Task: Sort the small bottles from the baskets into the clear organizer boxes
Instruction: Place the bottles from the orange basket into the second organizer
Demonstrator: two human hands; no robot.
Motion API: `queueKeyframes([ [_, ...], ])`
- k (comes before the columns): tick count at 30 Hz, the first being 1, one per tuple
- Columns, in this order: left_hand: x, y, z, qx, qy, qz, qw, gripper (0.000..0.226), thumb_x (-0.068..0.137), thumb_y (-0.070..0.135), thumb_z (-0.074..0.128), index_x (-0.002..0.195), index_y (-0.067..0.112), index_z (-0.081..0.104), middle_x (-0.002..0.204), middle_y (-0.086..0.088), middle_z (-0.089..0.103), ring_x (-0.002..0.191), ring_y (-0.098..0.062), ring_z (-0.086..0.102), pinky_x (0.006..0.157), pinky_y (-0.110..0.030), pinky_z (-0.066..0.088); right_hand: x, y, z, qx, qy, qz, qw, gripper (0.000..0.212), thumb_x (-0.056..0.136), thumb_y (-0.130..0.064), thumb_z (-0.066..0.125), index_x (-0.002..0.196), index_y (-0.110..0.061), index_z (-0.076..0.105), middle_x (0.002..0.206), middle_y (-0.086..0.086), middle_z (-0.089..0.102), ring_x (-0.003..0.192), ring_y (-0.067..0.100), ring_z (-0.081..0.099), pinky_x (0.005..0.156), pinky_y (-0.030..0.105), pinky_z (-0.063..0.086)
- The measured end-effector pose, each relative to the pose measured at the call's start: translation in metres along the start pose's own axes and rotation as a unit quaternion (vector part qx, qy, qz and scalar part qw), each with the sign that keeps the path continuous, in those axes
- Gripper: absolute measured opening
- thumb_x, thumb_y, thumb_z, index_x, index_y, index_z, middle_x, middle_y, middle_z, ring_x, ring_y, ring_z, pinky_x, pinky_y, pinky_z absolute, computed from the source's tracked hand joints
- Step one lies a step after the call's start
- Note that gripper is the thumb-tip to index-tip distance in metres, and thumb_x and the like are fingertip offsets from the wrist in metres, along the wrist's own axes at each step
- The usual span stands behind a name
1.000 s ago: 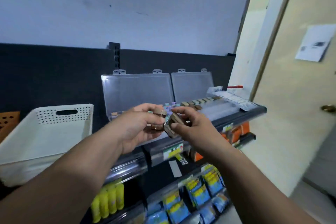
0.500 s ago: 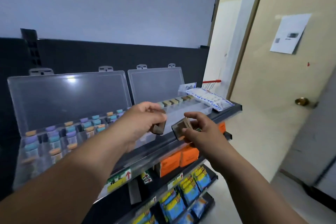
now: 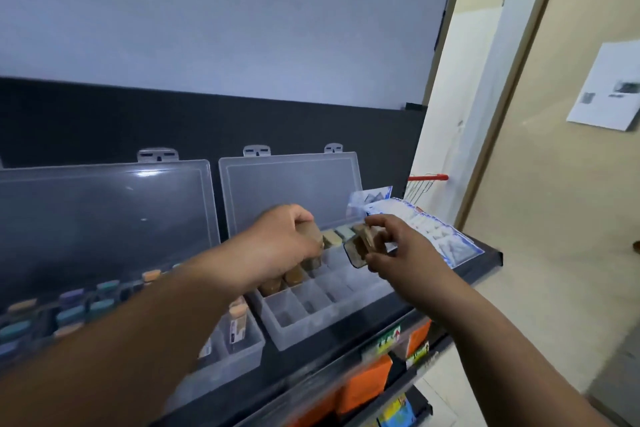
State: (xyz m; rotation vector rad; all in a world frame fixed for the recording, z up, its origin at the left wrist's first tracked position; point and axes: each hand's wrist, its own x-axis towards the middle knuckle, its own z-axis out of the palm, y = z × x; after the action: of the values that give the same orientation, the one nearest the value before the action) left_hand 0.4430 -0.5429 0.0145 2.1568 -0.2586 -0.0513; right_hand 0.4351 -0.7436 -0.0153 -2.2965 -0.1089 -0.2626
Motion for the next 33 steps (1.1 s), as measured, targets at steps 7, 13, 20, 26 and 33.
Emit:
queueKeyframes([
  [7,0.059,-0.007,0.034,0.092,0.028,-0.084,0.992,0.038,0.074,0.013,0.069,0.107,0.027,0.057,0.108,0.000,0.060,0.097,-0.019,0.059,0.089,-0.040,0.053,0.089,0.035,0.001,-0.061,-0.102,-0.094,0.988,0.050,0.084,-0.022,0.071,0.130,-0.031,0.051,0.119,-0.009,0.059,0.102,0.011,0.059,0.090,0.027,0.048],
  [13,0.081,-0.011,0.055,0.174,0.034,-0.110,0.978,0.024,0.080,0.021,0.068,0.102,0.026,0.061,0.100,0.005,0.060,0.091,-0.012,0.058,0.087,-0.036,0.052,0.127,0.054,0.010,-0.102,-0.214,-0.153,0.959,0.037,0.077,-0.034,0.075,0.107,-0.038,0.055,0.102,-0.012,0.064,0.088,0.010,0.061,0.081,0.029,0.052],
  [20,0.086,-0.024,0.071,0.235,0.014,-0.173,0.956,0.019,0.081,0.022,0.069,0.091,0.034,0.060,0.098,0.006,0.062,0.088,-0.012,0.058,0.073,-0.027,0.047,0.147,0.060,0.023,-0.192,-0.311,-0.224,0.903,0.038,0.076,-0.035,0.075,0.110,-0.028,0.058,0.106,-0.006,0.060,0.094,0.013,0.056,0.085,0.036,0.051],
  [26,0.089,-0.030,0.079,0.260,0.034,-0.197,0.945,0.029,0.077,0.023,0.070,0.101,0.035,0.060,0.107,0.003,0.059,0.097,-0.016,0.056,0.087,-0.036,0.052,0.154,0.060,0.027,-0.192,-0.350,-0.212,0.892,0.039,0.073,-0.038,0.079,0.105,-0.029,0.058,0.099,-0.008,0.060,0.088,0.010,0.055,0.077,0.031,0.050],
  [33,0.087,-0.031,0.085,0.291,0.051,-0.183,0.938,0.025,0.078,0.023,0.069,0.102,0.029,0.063,0.106,0.002,0.059,0.100,-0.018,0.054,0.087,-0.037,0.051,0.157,0.060,0.030,-0.197,-0.369,-0.212,0.883,0.039,0.072,-0.038,0.079,0.101,-0.031,0.055,0.093,-0.010,0.058,0.084,0.007,0.054,0.068,0.027,0.045],
])
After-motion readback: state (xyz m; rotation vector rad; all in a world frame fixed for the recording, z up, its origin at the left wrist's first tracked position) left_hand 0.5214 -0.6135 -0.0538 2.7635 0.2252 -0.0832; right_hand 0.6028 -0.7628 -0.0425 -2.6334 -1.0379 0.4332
